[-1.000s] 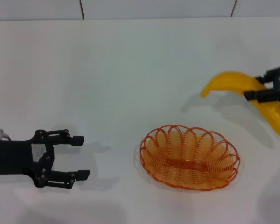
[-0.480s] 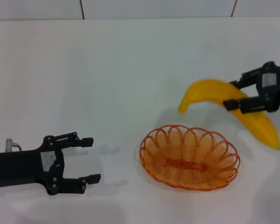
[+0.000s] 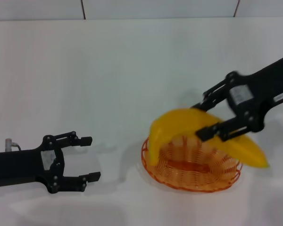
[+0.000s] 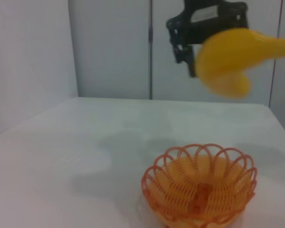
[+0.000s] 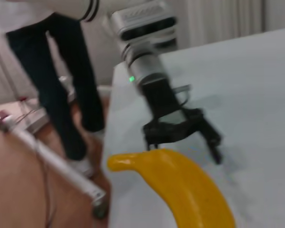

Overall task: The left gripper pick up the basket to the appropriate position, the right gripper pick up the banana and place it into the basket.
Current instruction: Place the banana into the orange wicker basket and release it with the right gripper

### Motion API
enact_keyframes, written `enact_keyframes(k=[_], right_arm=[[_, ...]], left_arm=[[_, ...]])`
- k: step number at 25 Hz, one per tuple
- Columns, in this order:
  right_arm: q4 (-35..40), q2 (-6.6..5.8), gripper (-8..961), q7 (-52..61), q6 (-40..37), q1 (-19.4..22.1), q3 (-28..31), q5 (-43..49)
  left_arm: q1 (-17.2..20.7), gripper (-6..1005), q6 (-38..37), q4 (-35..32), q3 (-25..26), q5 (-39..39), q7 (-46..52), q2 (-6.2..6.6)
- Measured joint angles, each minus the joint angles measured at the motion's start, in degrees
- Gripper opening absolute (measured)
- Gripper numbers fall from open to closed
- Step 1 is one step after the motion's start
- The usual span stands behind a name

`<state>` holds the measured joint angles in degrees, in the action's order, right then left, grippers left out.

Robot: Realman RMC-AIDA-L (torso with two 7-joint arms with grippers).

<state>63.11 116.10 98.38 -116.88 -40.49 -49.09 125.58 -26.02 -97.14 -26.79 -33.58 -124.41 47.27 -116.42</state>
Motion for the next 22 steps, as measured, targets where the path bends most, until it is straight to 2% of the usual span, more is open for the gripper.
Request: enact_keyframes(k=[5,12,15,22], right_arm=[[-3.27,0.34,554,1.52,5.72,-1.09,-6.02,-0.61],[-13.10,0.01,561,-0.14,11.01,-4.24,-8.07,-0.22],[-14.38,0.00,564,-1.36,11.91,-4.25,-11.85,-0.10],[-14.61,-0.01,571,-0.82,15.92,-3.64,-16.11,0.27]], left_arm=[[-0.36,859,0.34,0.07,0.01,0.11,0.00,-0.01],[-0.83,859,0.38,0.07,0.01,0.88,-0.09,-0.02],[-0.93,859,0.39,0.07,0.01,0.93,-0.04,-0.03],[-0.90,859,0.38,0.07,0.01,1.01,-0.04,-0.03]])
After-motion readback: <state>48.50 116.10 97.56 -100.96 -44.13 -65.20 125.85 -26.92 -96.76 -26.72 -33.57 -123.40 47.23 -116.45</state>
